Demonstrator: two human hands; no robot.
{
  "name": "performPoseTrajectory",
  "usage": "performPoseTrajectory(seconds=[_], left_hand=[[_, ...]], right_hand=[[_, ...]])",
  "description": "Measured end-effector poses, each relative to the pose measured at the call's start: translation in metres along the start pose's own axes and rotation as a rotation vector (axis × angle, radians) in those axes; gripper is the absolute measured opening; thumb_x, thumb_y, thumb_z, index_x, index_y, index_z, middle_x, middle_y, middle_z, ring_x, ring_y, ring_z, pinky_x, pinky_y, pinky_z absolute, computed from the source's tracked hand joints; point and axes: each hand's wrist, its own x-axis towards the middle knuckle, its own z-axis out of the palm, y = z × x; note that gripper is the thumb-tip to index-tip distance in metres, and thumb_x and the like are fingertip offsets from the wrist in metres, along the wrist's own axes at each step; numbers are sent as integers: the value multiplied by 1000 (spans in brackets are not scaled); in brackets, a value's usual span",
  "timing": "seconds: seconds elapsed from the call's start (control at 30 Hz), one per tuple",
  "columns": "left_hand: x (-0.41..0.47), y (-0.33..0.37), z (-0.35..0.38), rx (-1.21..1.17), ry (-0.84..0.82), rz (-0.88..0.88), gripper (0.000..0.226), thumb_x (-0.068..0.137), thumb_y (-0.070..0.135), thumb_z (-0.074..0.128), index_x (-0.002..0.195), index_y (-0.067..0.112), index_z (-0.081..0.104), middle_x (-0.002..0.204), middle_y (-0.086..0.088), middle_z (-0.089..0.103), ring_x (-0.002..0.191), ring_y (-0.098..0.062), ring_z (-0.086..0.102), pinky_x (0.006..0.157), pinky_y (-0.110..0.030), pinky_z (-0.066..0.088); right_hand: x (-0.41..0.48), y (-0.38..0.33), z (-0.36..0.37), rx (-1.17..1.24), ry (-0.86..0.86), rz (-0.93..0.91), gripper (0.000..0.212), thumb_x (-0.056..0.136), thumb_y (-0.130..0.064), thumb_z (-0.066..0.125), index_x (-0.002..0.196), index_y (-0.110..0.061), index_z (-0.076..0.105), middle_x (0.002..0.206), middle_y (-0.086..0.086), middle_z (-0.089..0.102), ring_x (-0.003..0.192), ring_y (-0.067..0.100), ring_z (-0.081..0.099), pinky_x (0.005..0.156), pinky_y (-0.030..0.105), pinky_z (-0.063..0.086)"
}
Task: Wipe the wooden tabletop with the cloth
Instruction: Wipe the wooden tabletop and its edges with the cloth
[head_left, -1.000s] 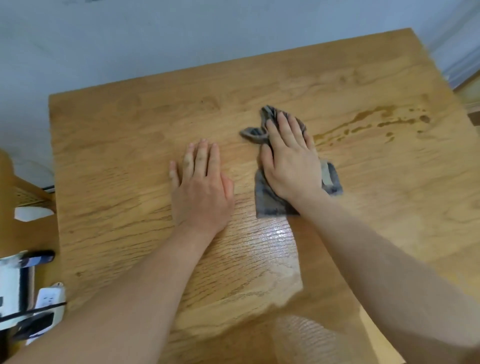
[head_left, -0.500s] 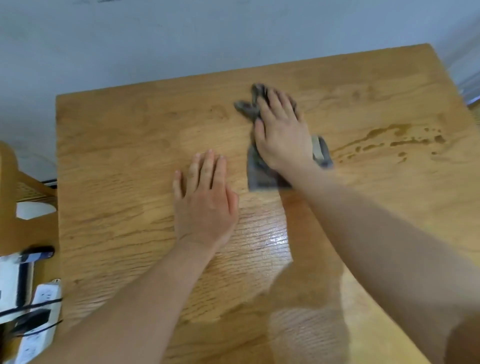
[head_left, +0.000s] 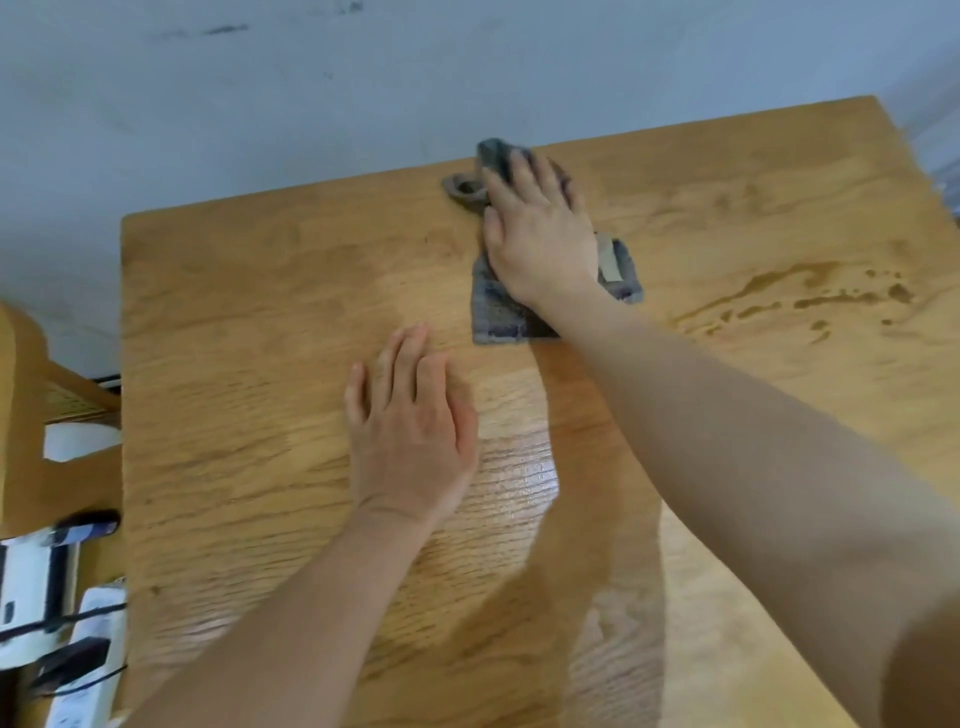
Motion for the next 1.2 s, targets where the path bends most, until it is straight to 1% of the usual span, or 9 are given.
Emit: performPoseTrajectory(seconds=[0.1, 0.2, 0.3, 0.43, 0.63, 0.77, 0.9, 1.1, 1.2], left_hand=[[-3, 0, -1, -15, 22, -14, 37, 91, 30, 33, 124, 18, 45, 147, -1, 40, 140, -20, 29, 114, -48, 19], [-4, -1, -3, -24, 41, -2, 37, 90, 28, 33, 123, 18, 45, 144, -3, 43, 136, -23, 34, 114, -48, 21], [-2, 0, -2, 5, 47, -4, 40, 88, 30, 32, 123, 18, 47, 145, -3, 41, 137, -22, 31, 114, -49, 20], [0, 1, -1, 23, 60, 11, 37, 88, 27, 34, 121, 17, 49, 144, -4, 43, 135, -23, 32, 110, -51, 26], [-5, 1, 0, 19, 71, 7, 36, 88, 23, 41, 122, 15, 50, 143, -6, 44, 135, -26, 34, 109, -51, 26], [-6, 3, 2, 39, 74, 12, 34, 88, 19, 44, 121, 14, 50, 144, -8, 44, 135, -28, 34, 112, -51, 23], [-5, 4, 1, 67, 84, 22, 35, 88, 20, 41, 122, 12, 49, 143, -10, 43, 134, -30, 34, 112, -52, 23], [-8, 4, 2, 60, 116, 50, 35, 85, 18, 43, 119, 12, 48, 139, -10, 45, 131, -32, 37, 108, -54, 26], [-7, 2, 3, 42, 125, 70, 34, 85, 15, 46, 118, 11, 47, 138, -13, 46, 130, -35, 38, 107, -57, 27]], right_hand=[[-32, -30, 5, 27, -74, -338, 48, 99, -37, 31, 145, -28, 42, 159, 2, 28, 148, 21, 18, 116, 47, 16], [-100, -12, 0, 47, -105, -416, 49, 99, -40, 30, 144, -26, 45, 156, 0, 33, 146, 19, 24, 117, 44, 19], [-113, 29, -5, 37, -57, -295, 49, 99, -37, 33, 145, -24, 44, 156, 0, 34, 146, 19, 25, 118, 44, 21], [-60, 23, -7, 32, 5, 107, 52, 100, -34, 28, 151, -21, 31, 161, 3, 20, 149, 20, 11, 120, 46, 11], [-179, 13, -5, 48, -3, -70, 49, 99, -33, 34, 145, -19, 44, 156, 3, 34, 146, 20, 26, 118, 46, 22], [-221, 69, -19, 18, 60, 255, 53, 98, -36, 27, 145, -17, 43, 156, 3, 32, 147, 20, 23, 118, 46, 21], [-199, 37, -11, 35, 101, 541, 56, 98, -37, 27, 151, -20, 31, 161, 2, 20, 149, 20, 10, 121, 44, 9], [-196, -22, 4, 92, 56, 117, 50, 100, -36, 30, 145, -21, 44, 156, 1, 33, 146, 19, 24, 119, 46, 19], [-247, 24, -4, 30, 116, 291, 49, 101, -36, 29, 144, -21, 45, 155, -1, 34, 146, 17, 25, 118, 44, 20]])
